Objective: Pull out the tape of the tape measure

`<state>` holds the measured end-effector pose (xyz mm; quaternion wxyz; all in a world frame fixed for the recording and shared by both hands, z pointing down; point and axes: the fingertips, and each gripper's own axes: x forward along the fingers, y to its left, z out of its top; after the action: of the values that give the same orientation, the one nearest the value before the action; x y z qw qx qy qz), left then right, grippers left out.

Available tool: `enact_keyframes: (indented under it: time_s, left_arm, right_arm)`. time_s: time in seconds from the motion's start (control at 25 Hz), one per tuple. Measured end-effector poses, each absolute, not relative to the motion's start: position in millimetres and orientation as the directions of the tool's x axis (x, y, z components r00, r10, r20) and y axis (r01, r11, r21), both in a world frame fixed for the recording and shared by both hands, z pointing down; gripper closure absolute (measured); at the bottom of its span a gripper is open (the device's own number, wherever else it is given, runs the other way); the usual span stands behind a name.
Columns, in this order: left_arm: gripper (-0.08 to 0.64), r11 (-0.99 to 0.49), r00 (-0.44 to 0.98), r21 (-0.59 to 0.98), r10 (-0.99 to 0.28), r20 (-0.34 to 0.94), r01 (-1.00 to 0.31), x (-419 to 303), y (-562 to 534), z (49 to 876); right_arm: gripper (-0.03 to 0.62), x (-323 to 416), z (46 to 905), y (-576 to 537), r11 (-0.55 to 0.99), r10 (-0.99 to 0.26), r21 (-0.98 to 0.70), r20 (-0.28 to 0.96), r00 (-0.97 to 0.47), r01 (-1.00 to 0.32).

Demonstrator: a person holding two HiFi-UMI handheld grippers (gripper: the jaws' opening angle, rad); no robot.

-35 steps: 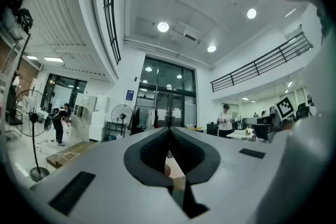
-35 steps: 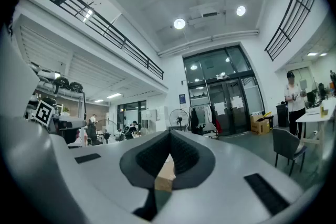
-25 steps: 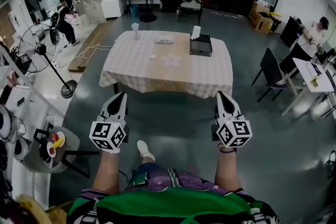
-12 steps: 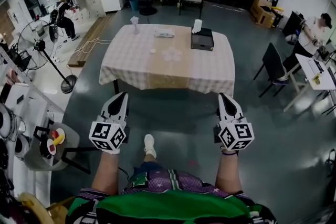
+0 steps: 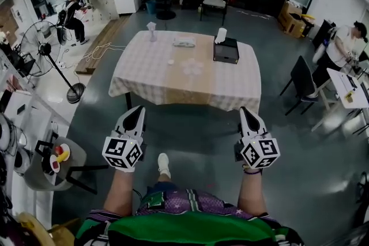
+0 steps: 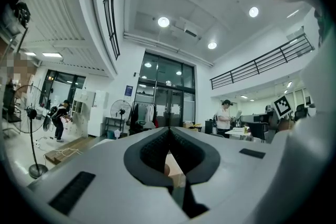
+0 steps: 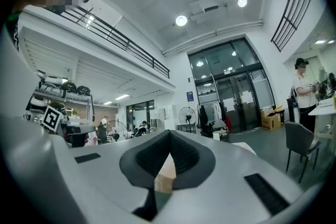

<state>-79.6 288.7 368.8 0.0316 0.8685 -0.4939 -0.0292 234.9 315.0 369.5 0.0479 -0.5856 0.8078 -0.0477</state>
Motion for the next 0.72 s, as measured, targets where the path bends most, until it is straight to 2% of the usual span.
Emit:
enact_keyframes:
  time_s: [0.72]
  left_arm:
    - [0.538,-0.487,0.486,0.100,-0.873,-0.035,-0.868,-123,141,346]
  right_arm:
    - [0.584,191,330,151,0.363,-0.931,-0.169,-0.031,-0.363,-0.916]
